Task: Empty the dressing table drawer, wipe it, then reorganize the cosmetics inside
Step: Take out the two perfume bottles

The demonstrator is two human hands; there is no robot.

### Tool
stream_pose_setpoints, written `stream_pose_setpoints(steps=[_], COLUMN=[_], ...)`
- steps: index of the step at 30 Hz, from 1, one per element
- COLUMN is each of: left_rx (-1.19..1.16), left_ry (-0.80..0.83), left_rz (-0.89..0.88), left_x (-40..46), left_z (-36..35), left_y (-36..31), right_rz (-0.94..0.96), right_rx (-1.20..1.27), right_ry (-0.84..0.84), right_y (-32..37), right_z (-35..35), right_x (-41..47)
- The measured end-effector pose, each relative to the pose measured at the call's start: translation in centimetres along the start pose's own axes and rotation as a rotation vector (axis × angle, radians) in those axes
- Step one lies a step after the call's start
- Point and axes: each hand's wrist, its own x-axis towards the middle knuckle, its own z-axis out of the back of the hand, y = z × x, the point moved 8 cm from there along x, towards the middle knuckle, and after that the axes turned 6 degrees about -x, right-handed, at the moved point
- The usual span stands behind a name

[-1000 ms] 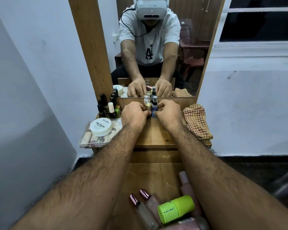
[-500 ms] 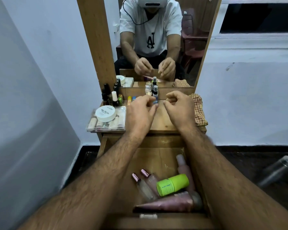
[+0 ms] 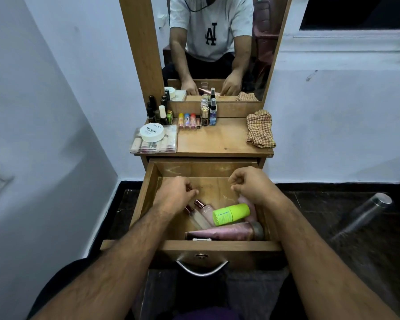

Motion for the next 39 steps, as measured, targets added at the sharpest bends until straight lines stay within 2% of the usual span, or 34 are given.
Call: stream_pose_setpoints(steps=[4,9,15,24,34,39], left_rx=[0.062,0.173,0.117,-0.245,-0.540,-0.624], left_ry=[0.018,-0.025,0.074,0.373,0.427,0.351], left_rz=[0.075,0.179,0.311,0.346,0.305,0.266], left_x=[-0.4,-0.9,-1.5,-1.5,-1.2,-0.6], left_z=[-0.2,0.4,-1.0,-5.0,-5.3,-4.6], left_y=[0.9,2.5,2.7,3.1,2.8,2.5], right_rz=[-0.002,0.027,0.008,-0.052,-0.138,-0.181], right_rx=[-0.063,-0.086,-0.192,-0.221,-0.041,0.125], right_ry=[0.093,0.118,0.324,0.449,0.462,0.348], right_y=[0.5,1.4,2.4,2.6,1.9,0.3], right_z=[-1.4,-2.4,-6.2,-8.3,-7.9,-7.6], right_x=[-0.5,-0.3,-0.5,-0.6,-0.4,0.4])
